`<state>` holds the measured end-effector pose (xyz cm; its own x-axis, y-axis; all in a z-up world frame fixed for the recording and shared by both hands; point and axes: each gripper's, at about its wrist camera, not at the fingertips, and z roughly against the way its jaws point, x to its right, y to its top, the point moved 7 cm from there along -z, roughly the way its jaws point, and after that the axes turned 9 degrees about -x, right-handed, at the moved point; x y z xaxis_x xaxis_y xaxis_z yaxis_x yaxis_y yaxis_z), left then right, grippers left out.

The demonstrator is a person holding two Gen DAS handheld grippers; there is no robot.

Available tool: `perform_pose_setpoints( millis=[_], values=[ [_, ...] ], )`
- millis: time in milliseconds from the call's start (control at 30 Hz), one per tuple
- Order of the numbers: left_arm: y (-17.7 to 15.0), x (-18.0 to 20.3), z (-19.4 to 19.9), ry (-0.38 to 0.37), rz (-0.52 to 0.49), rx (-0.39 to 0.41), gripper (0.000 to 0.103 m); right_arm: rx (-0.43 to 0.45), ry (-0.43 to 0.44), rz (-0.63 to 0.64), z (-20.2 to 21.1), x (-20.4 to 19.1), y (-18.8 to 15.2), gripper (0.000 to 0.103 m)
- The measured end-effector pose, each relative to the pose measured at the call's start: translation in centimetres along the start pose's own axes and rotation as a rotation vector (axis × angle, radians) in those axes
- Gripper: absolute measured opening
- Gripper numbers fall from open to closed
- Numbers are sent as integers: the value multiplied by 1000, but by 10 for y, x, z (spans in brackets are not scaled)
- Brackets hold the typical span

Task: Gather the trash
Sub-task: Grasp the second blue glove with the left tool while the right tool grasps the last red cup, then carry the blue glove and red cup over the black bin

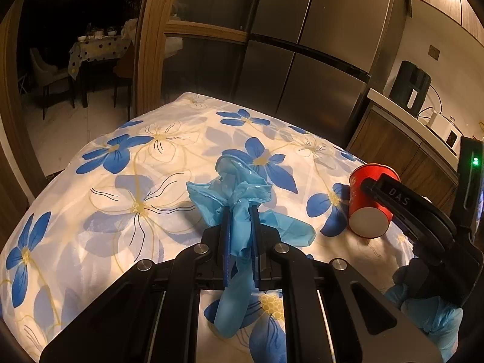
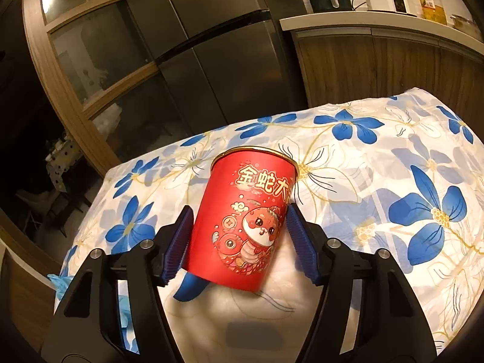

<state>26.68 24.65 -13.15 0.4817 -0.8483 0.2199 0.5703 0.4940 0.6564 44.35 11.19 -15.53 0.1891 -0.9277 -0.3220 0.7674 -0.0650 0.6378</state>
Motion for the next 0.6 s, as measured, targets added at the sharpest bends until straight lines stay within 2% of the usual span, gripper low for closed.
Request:
perform_pose_setpoints(
  millis=[267, 600],
  values=[
    [0, 5, 8, 8, -26, 34, 11, 48, 36, 53, 40, -2, -10, 56],
    [-3, 23, 33, -8, -87, 69, 9, 131, 88, 90, 111, 12, -30, 55]
  ],
)
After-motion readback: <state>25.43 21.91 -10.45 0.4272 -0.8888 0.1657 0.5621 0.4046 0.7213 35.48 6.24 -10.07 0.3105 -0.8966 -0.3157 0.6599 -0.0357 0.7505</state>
